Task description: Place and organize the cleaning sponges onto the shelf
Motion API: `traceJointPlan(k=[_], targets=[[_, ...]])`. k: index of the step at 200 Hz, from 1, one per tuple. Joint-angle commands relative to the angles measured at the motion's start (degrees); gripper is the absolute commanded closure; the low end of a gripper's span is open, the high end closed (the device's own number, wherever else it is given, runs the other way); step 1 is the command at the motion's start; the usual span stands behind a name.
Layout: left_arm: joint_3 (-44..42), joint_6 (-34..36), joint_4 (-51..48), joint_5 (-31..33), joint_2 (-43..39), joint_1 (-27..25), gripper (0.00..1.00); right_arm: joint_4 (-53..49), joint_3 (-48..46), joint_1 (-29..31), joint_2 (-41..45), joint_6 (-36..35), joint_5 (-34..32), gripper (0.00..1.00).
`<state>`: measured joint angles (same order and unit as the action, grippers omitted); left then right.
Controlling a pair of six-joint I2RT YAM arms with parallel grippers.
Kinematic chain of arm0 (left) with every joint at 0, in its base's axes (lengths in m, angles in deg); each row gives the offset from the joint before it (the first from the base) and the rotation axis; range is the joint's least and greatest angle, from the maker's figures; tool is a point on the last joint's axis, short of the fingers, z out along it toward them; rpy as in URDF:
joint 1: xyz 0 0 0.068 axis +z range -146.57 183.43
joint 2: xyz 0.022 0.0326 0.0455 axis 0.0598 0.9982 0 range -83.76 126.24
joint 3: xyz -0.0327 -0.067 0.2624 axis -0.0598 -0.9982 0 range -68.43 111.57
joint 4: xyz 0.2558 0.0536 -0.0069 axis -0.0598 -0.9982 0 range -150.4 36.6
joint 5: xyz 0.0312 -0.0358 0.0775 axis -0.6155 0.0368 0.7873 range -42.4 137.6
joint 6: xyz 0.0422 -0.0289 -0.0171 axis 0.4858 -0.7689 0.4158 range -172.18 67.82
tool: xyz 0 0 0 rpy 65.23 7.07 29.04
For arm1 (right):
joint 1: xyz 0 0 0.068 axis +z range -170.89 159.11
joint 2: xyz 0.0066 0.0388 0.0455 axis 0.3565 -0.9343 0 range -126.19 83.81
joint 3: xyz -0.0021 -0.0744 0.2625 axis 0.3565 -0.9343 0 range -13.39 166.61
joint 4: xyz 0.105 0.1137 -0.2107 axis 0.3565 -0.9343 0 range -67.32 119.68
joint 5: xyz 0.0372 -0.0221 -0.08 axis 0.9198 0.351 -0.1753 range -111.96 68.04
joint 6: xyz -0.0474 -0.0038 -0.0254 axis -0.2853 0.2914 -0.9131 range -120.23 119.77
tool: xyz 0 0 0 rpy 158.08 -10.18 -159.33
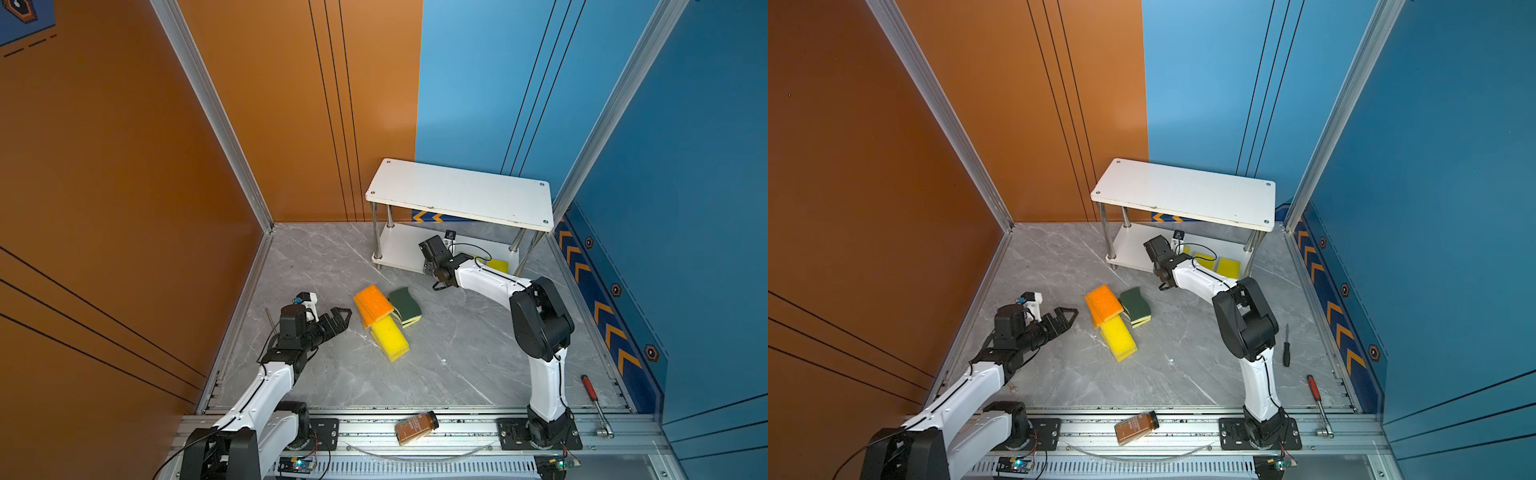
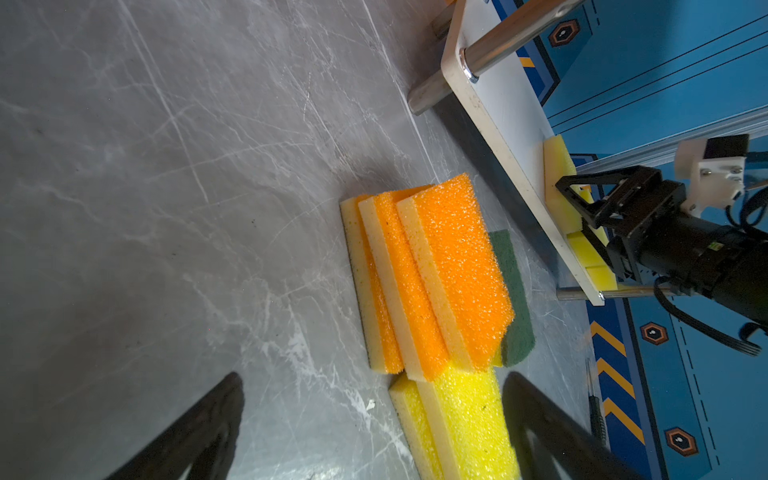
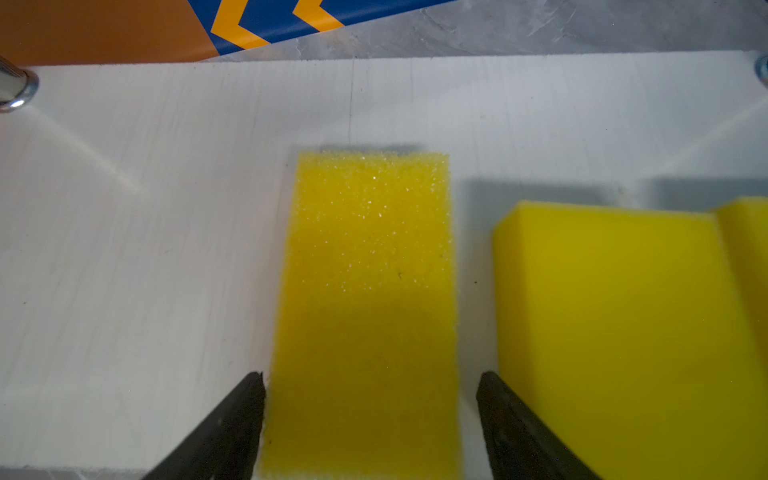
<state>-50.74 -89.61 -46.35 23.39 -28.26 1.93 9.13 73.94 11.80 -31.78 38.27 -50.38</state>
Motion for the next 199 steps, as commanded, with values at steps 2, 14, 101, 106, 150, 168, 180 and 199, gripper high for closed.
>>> traceJointPlan(k=[2, 14, 101, 106, 150, 168, 180, 199], targets=[[-0.7, -0.3, 0.7, 0.8, 0.0, -0.3, 0.02, -1.9, -1.4, 0.9, 4.2, -1.6, -3.2, 0.17], [-0.7, -0.4, 0.7, 1.0, 0.0, -0.4, 0.02, -2.0, -2.1, 1.0, 5.2, -1.8, -3.2, 0.16], [-0.4, -2.4, 0.7, 2.0, -0.8, -2.1, 0.02, 0.6, -10.6, 1.7, 15.2, -13.3, 11.8, 0.12], [-0.3, -2.7, 0.7, 2.0, -0.9, -2.1, 0.02, 0.3, -10.9, 1.7, 15.7, -14.9, 14.3, 0.12], [0.7, -5.1, 0.5, 2.1, -2.1, -5.0, 0.02, -3.7, -14.7, 3.6, 20.2, -24.8, 27.9, 0.11], [1.4, -6.5, -0.6, 3.3, -3.3, -7.3, 0.02, -5.5, -16.0, 4.9, 20.8, -27.0, 32.2, 0.10], [1.9, -7.4, -2.2, 4.4, -4.1, -9.0, 0.02, -5.5, -17.7, 6.1, 21.3, -27.7, 32.5, 0.10], [3.3, -8.9, -5.6, 7.6, -5.8, -12.5, 0.02, -3.1, -21.6, 6.5, 22.6, -26.5, 32.4, 0.10]])
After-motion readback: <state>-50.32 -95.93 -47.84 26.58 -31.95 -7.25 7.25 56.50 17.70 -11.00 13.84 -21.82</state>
